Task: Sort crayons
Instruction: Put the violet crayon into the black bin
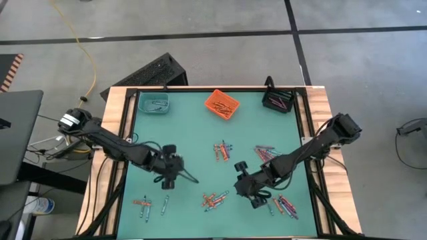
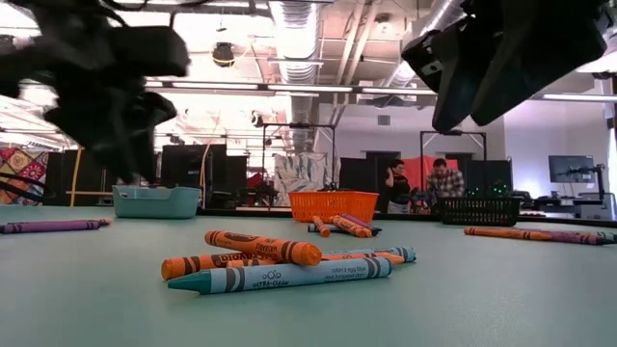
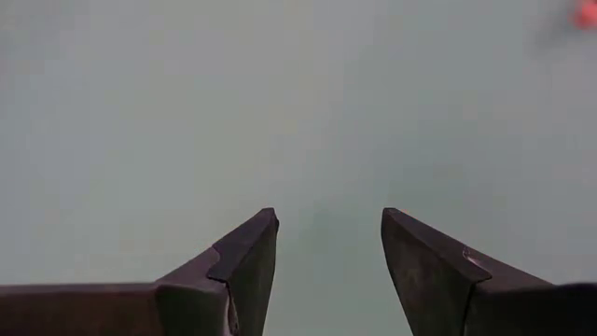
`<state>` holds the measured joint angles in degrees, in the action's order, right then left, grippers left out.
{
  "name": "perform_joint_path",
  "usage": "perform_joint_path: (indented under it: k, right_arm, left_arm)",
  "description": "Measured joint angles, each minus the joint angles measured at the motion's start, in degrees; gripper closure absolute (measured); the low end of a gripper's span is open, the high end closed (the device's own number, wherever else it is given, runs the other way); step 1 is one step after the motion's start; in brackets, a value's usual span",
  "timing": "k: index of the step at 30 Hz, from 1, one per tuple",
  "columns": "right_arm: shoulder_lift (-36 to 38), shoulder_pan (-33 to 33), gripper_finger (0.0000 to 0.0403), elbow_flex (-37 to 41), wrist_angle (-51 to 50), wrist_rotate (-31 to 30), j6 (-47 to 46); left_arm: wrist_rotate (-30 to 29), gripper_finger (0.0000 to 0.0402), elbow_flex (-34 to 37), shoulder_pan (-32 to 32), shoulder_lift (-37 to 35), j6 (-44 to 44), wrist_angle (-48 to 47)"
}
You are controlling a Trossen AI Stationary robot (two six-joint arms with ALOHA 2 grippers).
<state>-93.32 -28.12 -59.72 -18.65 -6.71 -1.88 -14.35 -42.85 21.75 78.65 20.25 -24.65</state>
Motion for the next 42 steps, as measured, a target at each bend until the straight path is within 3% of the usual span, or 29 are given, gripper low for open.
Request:
perform_joint_path:
  k: [4,7,17,21,24,36,42]
  right_arm:
    - [-0.83,0.08,0.0269,0.0,1.35,-1.0,3.87]
    - [-0.78,0.79,0.0269,-0.02,1.94,-2.02,5.28]
    - [-0.7,3.53,0.0269,-0.02,1.57,-5.71,6.77]
    - [-0.7,4.94,0.0269,-0.02,-0.18,-12.02,6.48]
    - [-0.67,7.11,0.0269,-0.02,-0.83,-15.82,4.18]
    - [-0.67,18.48,0.0269,-0.02,0.01,-15.92,-9.97]
    - [-0.69,20.01,0.0269,-0.02,-7.59,-13.87,-10.31]
  left_arm:
    - [4.61,0.0219,-0.02,5.15,-0.02,2.18,0.09]
    - [4.6,0.0219,-0.07,8.77,-0.02,6.5,0.59]
    - [-2.57,0.0219,-0.07,19.03,0.13,26.44,2.34]
    - [-6.68,0.0219,-0.07,21.78,0.13,30.79,4.01]
    - [-9.31,0.0219,-0.07,22.85,0.13,32.33,5.41]
    - [-23.72,0.0219,-0.07,23.09,0.17,33.0,6.26]
    - [-23.49,0.0219,-0.07,23.38,1.12,33.48,6.91]
